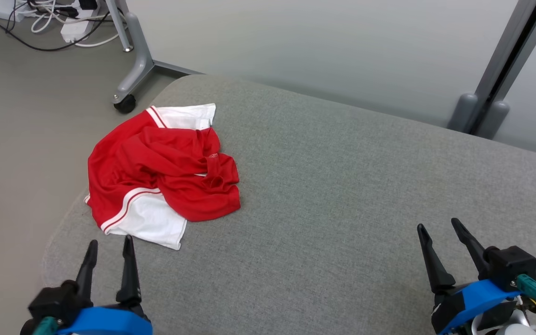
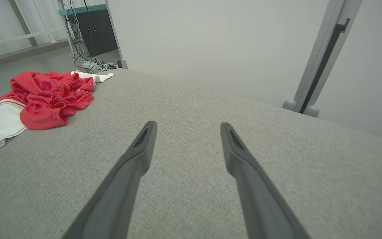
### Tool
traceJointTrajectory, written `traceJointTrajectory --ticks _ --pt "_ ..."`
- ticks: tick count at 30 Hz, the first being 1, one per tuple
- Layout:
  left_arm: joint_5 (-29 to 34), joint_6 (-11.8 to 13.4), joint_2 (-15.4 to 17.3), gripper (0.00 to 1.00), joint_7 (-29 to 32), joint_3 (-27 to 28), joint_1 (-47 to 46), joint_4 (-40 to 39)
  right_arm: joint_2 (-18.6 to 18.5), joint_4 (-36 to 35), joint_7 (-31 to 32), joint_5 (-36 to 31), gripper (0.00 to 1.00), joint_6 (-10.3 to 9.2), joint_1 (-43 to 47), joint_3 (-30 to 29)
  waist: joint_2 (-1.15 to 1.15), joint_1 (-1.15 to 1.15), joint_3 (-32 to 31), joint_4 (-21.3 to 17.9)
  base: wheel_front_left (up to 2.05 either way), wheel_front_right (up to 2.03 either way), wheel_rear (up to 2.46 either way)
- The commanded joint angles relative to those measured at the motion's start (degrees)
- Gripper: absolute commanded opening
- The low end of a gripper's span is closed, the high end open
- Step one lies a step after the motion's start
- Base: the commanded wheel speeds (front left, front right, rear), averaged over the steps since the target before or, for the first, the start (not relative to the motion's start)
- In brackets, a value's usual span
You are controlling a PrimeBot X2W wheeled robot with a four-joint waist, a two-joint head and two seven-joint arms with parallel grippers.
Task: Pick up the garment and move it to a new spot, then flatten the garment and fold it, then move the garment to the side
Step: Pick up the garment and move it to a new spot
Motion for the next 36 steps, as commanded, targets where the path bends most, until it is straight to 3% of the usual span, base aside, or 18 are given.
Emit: traceJointTrajectory --ticks 1,4,11,17,26,30,34,35,36 --pt "-0.80 -0.04 -0.47 1.00 -0.25 0.75 -1.11 -0.35 -0.47 -0.18 -0.04 -0.22 1.00 0.01 -0.46 -0.12 0.00 0.00 0.27 0.22 0.00 0.00 0.00" --pt "-3.73 -0.15 -0.45 1.00 1.30 2.86 -3.47 -1.25 -0.57 -0.90 0.31 -0.16 1.00 0.01 -0.41 -0.50 0.00 0.00 1.34 0.77 0.00 0.00 0.00" --pt "-7.40 1.96 3.79 1.00 11.69 6.66 -14.93 -1.56 -1.66 -4.02 2.02 -1.37 1.00 0.01 -2.76 0.69 0.00 0.00 6.57 0.15 0.00 0.00 0.00" --pt "-11.74 1.56 7.72 1.00 19.75 9.93 -25.48 7.88 -4.18 -8.59 4.63 -1.66 1.00 0.01 -6.71 4.45 0.00 0.00 13.13 -4.58 0.00 0.00 0.00" --pt "-15.01 3.39 14.59 1.00 30.57 12.86 -33.47 20.86 -7.74 -16.97 9.49 -1.70 1.00 0.01 -11.11 7.54 0.00 0.00 23.08 -13.62 0.00 0.00 0.00" --pt "-18.12 3.65 14.77 1.00 37.81 13.51 -33.77 24.93 -7.51 -18.98 9.98 -1.62 1.00 0.01 -11.64 7.10 0.00 0.00 24.76 -16.54 0.00 0.00 0.00" --pt "-20.20 7.85 13.75 1.00 51.15 11.95 -31.19 28.24 -7.23 -19.42 9.71 -1.36 1.00 0.01 -10.87 6.85 0.00 0.00 24.38 -18.49 0.00 0.00 0.00" --pt "-20.71 8.12 13.94 0.62 53.16 11.96 -31.00 27.48 -7.02 -19.41 9.52 -1.17 1.00 0.01 -10.68 6.62 0.00 0.00 24.09 -18.75 0.00 0.00 0.00" --pt "-20.98 8.20 14.78 0.03 53.73 12.34 -31.12 26.16 -6.84 -19.40 9.49 -1.15 1.00 0.01 -10.47 6.51 0.00 0.00 23.77 -18.93 0.00 0.00 0.00"
